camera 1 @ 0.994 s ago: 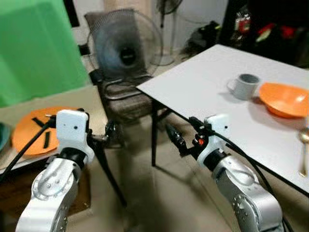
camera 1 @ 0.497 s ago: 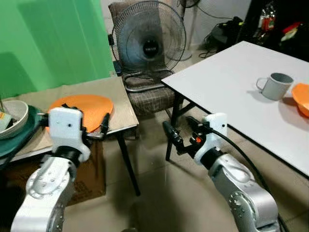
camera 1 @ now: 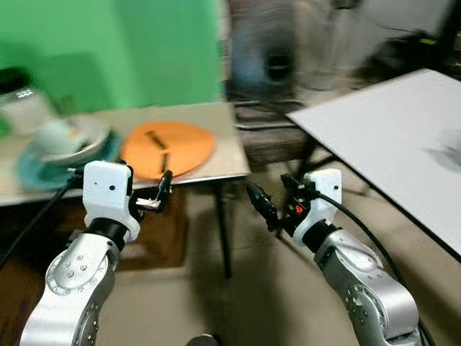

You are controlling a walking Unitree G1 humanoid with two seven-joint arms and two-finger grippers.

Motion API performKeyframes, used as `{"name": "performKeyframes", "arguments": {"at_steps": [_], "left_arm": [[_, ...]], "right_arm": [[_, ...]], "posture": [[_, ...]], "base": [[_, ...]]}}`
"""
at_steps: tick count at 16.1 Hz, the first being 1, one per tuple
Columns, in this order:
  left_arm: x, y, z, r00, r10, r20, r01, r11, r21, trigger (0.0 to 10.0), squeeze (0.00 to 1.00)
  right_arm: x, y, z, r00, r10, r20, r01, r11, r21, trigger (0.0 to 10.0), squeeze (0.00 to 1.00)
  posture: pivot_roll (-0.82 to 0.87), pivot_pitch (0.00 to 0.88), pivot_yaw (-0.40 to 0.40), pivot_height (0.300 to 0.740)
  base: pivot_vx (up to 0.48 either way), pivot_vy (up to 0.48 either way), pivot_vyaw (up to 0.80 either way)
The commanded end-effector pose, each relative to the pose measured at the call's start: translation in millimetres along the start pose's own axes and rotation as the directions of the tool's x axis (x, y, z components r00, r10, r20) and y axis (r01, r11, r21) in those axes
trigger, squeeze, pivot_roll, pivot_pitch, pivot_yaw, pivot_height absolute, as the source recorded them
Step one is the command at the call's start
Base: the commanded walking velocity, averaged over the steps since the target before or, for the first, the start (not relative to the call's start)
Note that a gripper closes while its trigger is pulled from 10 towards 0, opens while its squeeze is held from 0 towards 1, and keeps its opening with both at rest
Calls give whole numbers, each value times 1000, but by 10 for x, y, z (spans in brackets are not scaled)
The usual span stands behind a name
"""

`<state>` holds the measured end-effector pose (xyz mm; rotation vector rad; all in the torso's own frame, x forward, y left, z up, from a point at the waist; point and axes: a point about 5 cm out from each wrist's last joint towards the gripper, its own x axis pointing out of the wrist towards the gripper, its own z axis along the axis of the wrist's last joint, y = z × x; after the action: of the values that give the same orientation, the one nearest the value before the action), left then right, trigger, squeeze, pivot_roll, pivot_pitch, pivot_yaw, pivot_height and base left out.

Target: Setting the table

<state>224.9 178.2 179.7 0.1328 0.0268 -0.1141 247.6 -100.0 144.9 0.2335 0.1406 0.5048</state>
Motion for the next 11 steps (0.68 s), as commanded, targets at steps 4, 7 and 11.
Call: {"name": "performKeyframes", "arguments": {"at_steps": [4,7,11], "left_arm": [[12,-4,30,1000,-5,13,5,1000,5,10000,0],[12,-4,30,1000,-5,13,5,1000,5,10000,0],[12,-4,30,1000,-5,13,5,1000,5,10000,0]], "right_arm": [[15,0,22,1000,3,4,-3,1000,-1,10000,1000],[15,0,22,1000,3,4,-3,1000,-1,10000,1000],[15,0,22,1000,3,4,-3,1000,-1,10000,1000]], "posture": [[53,2,51,740],[53,2,51,740],[53,2,51,740]], "base": [[0,0,800],[0,0,800],[0,0,800]]}}
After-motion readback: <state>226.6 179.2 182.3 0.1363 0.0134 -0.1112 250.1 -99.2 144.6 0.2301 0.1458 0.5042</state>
